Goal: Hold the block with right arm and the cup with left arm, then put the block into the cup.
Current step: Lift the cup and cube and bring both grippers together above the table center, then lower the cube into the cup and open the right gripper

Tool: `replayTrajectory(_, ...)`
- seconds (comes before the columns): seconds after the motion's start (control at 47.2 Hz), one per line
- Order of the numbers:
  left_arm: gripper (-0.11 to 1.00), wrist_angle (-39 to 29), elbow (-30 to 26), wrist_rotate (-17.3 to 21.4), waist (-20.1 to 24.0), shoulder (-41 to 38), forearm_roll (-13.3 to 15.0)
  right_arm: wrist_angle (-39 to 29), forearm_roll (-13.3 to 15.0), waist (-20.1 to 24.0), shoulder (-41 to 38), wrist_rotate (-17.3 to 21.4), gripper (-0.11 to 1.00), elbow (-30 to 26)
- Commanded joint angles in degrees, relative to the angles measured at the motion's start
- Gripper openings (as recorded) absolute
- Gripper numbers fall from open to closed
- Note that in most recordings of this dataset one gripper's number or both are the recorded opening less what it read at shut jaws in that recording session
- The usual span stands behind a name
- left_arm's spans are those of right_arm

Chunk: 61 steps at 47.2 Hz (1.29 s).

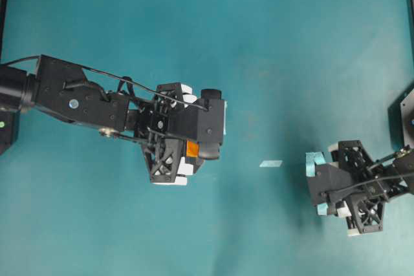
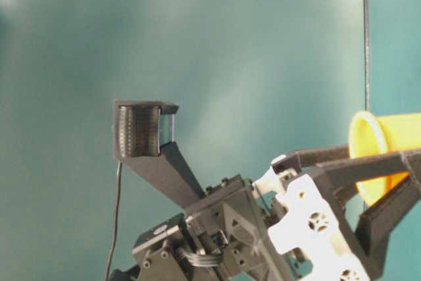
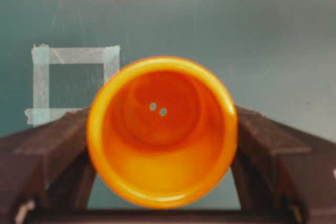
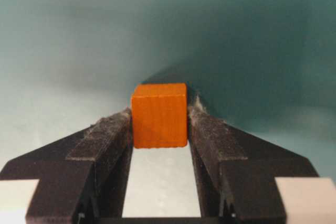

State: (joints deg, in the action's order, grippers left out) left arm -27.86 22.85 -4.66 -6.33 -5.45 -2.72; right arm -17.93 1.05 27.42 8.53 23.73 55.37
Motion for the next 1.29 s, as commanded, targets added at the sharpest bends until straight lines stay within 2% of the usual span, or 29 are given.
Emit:
replayTrajectory(0.0,0.69,0.4,-1.2,0.2,0.1,0.9,-0.4,1.4,0.3,-0.7,1.3,-0.6,0.39,-2.3)
replayTrajectory(0.127,0.69,0.4,-1.1,0.2,0.1,0.9,-0.4,3.4,3.3,-4.5,2.7,-0.6,0.39,-5.4)
replayTrajectory(0.318,0.69,0.4,-1.1,0.2,0.1,1.0,-0.4,6.6,10.9,-14.2,4.0,-0.6,0.39,-12.1)
replayTrajectory(0.466,0.69,0.4,-1.1,0.2,0.1,1.0,-0.4,12.4,13.6,-20.2,3.3,-0.6,0.39,-16.1)
replayTrajectory(0.614,0.69,0.4,-1.4,0.2,0.1,0.9,-0.3,19.2,13.7,-23.1,1.8,-0.5,0.39,-17.6)
replayTrajectory(0.741,0.69,0.4,-1.6,0.2,0.1,0.8,-0.4,22.0,13.8,-23.6,0.7,-0.5,0.39,-18.7)
replayTrajectory(1.27,0.69,0.4,-3.4,0.3,1.1,0.0,-0.4,22.1,14.0,-23.6,-2.0,-0.5,0.39,-20.8)
